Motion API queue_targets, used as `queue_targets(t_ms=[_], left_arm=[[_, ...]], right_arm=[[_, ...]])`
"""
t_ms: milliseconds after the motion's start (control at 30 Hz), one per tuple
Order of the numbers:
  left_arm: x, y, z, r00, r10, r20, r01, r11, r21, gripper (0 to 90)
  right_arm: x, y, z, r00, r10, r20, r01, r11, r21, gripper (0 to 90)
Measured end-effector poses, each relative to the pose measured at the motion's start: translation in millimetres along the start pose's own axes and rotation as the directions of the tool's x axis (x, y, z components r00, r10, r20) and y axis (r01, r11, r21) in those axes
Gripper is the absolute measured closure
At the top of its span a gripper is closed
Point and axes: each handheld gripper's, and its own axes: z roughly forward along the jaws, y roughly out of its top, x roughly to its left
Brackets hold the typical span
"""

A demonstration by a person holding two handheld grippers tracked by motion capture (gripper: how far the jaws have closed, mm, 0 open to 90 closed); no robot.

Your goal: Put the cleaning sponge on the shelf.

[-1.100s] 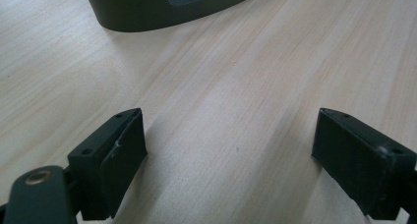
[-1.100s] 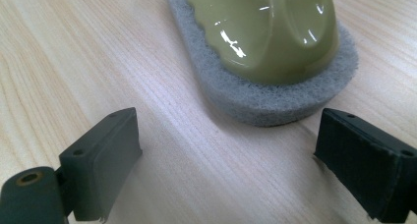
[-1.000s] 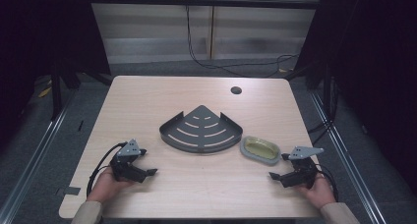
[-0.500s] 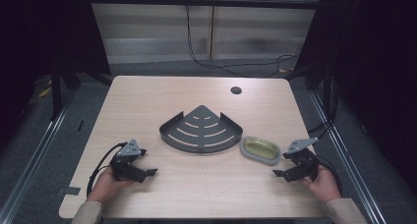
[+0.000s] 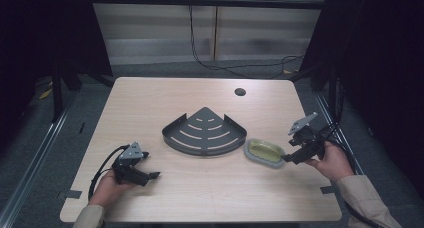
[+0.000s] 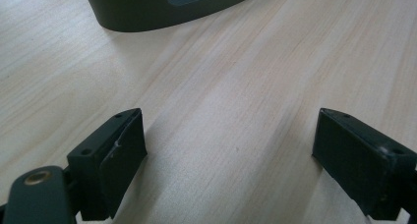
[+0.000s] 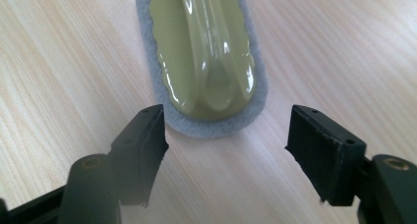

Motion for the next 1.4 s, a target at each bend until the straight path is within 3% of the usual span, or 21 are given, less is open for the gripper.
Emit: queue_targets(t_ms=[267,567,667,1033,1400], left_arm=[[0.0,0.0,-0.1,1.0,0.0,0.0,0.0,1.0,0.001,12.1],[-0.1,0.0,-0.1,1.0,0.0,-0.001,0.0,1.0,0.001,12.1],[-0.1,0.0,-0.1,1.0,0.0,-0.002,0.0,1.0,0.001,12.1],[0.0,0.0,0.0,1.0,0.0,-0.001,0.0,1.0,0.0,12.1],[-0.1,0.0,-0.1,1.0,0.0,-0.002,0.0,1.0,0.001,12.1]], right_arm=[[-5.1,26.4,1.5,0.9996,-0.024,-0.01,0.025,0.997,0.078,33.3],[-3.7,44.0,8.3,0.9985,-0.048,-0.026,0.051,0.991,0.123,37.6],[-2.7,50.3,15.5,0.9975,-0.06,-0.038,0.065,0.984,0.166,40.4],[-2.0,63.9,26.9,0.9949,-0.064,-0.077,0.079,0.973,0.214,50.1],[-1.7,77.1,35.6,0.9953,-0.058,-0.078,0.075,0.967,0.242,57.6]])
